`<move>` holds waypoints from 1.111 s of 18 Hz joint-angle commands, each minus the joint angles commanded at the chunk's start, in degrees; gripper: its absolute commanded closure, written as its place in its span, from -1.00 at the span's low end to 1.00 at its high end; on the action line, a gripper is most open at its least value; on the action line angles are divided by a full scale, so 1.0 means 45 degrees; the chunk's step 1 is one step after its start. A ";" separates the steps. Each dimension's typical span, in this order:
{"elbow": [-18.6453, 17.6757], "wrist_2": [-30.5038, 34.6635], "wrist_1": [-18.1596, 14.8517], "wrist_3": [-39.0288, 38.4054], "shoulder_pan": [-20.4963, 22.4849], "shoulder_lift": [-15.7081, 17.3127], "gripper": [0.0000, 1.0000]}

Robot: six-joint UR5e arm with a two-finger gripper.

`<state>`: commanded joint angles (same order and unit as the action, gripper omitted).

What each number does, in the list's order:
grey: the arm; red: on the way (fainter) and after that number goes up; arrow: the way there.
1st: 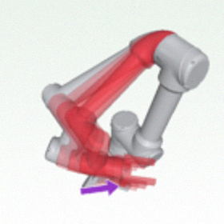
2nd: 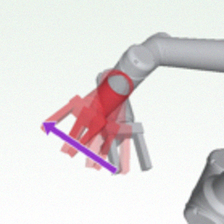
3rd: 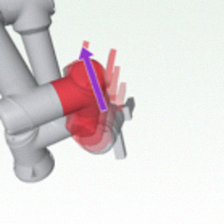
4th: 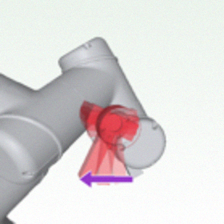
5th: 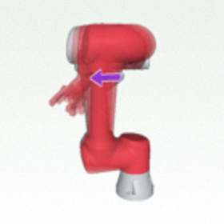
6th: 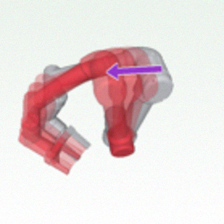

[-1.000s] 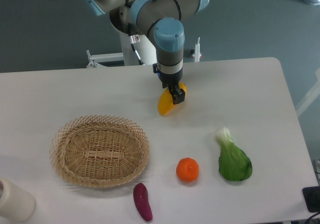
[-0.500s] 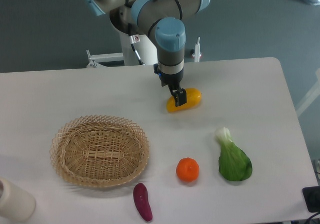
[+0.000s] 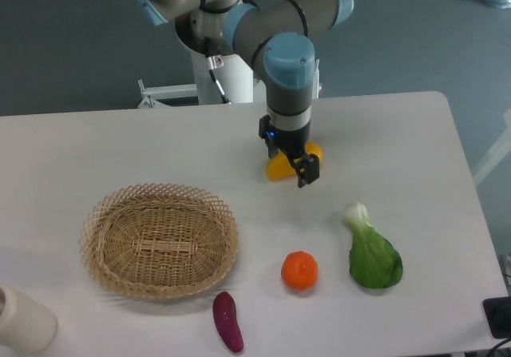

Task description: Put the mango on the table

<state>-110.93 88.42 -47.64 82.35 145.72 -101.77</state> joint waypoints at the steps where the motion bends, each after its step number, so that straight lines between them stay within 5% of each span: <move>1: 0.0273 0.0039 -0.0020 0.0019 0.0020 -0.0136 -1.00; 8: 0.1758 0.0078 -0.0701 -0.0293 0.0312 -0.0820 -1.00; 14: 0.4081 0.0078 -0.3551 -0.0390 0.0313 -0.1601 -1.00; 20: 0.4378 0.0215 -0.3555 -0.0567 0.0274 -0.1837 -1.00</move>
<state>-91.23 89.38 -63.63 79.80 146.95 -110.04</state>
